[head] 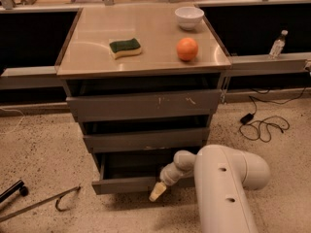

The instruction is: Open bottom drawer

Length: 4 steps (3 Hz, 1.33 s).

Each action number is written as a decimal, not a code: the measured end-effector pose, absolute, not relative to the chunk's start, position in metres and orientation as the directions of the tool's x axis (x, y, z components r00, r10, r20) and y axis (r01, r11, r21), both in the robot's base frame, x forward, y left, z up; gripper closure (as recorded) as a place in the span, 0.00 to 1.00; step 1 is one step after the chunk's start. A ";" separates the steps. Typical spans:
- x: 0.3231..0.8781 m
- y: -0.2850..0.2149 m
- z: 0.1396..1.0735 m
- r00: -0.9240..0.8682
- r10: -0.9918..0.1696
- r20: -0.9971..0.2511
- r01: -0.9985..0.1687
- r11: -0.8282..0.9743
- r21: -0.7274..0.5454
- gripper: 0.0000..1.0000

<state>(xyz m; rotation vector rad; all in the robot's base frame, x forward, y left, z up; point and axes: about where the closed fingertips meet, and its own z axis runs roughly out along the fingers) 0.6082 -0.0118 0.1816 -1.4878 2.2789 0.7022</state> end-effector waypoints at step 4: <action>0.501 -0.030 0.186 -0.477 -0.745 -0.467 -0.872 0.335 0.357 0.00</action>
Offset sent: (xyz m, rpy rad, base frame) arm -0.1470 -0.0326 0.0240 0.0200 0.1820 -0.0274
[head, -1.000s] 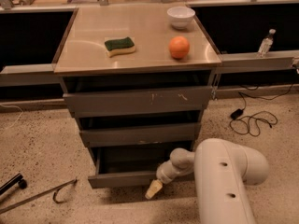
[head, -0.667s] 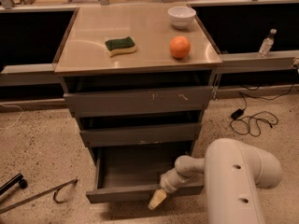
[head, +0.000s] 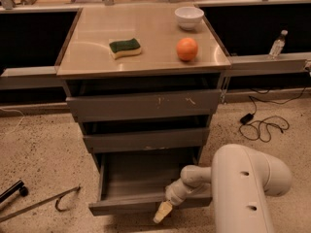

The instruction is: Open bottom drawer

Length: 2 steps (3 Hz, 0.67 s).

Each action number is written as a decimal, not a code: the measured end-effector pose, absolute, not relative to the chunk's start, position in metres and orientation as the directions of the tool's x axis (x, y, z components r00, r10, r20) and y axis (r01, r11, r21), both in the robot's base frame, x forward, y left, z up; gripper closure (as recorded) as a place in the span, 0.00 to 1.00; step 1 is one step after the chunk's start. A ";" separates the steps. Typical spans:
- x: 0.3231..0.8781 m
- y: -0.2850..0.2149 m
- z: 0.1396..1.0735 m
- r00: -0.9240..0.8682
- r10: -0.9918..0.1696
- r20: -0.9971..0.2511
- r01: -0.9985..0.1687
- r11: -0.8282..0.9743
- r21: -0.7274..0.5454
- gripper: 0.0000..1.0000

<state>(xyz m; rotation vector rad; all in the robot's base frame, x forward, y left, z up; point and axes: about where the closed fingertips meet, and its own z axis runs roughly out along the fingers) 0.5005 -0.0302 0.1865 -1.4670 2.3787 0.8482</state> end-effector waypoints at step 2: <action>0.453 -0.028 0.184 -0.442 -0.782 -0.439 -0.868 0.250 0.429 0.00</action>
Offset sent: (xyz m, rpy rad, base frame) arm -0.1331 -0.0210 -0.0002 0.0237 0.2350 0.1622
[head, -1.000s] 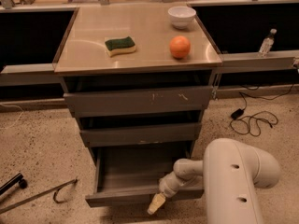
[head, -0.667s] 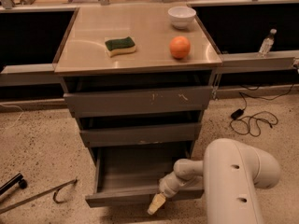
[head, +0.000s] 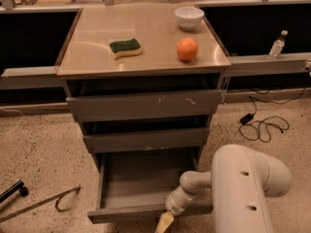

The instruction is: Open bottom drawer

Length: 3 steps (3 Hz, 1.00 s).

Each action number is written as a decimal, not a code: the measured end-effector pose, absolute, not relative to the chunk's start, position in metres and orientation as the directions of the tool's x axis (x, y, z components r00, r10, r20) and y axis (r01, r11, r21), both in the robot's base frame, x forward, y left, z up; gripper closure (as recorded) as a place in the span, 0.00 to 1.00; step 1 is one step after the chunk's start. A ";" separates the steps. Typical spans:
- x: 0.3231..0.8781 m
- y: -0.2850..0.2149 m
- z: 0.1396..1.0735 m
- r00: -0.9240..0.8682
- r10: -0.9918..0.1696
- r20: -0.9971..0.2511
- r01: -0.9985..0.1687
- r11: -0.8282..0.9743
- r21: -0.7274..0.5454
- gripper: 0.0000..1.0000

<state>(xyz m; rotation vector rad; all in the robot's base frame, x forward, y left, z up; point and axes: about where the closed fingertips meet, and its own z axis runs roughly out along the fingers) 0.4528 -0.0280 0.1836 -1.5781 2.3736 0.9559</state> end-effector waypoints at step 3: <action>0.392 -0.039 0.193 -0.461 -0.789 -0.406 -0.834 0.229 0.501 0.00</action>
Offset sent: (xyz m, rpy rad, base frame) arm -0.1279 -0.0404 0.0345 0.0185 0.1664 0.0195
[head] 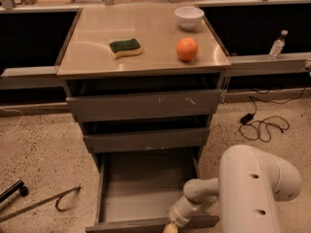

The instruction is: Open bottom drawer

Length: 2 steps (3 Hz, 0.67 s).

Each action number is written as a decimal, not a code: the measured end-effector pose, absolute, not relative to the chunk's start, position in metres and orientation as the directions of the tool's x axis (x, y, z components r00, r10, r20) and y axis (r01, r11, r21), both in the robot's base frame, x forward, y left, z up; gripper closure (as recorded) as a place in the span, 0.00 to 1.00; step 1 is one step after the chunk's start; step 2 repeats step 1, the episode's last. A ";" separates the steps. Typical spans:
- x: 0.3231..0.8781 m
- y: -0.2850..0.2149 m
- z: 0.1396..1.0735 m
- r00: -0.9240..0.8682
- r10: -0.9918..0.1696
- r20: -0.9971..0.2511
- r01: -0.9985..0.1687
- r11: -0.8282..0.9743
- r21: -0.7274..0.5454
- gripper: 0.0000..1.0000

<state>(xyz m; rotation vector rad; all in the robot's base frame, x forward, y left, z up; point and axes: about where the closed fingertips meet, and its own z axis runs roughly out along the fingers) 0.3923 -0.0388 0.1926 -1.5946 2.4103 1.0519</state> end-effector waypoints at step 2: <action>0.392 -0.039 0.193 -0.461 -0.789 -0.406 -0.834 0.229 0.501 0.00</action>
Offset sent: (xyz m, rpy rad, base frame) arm 0.0000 0.0000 0.0000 0.0000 0.0000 0.0000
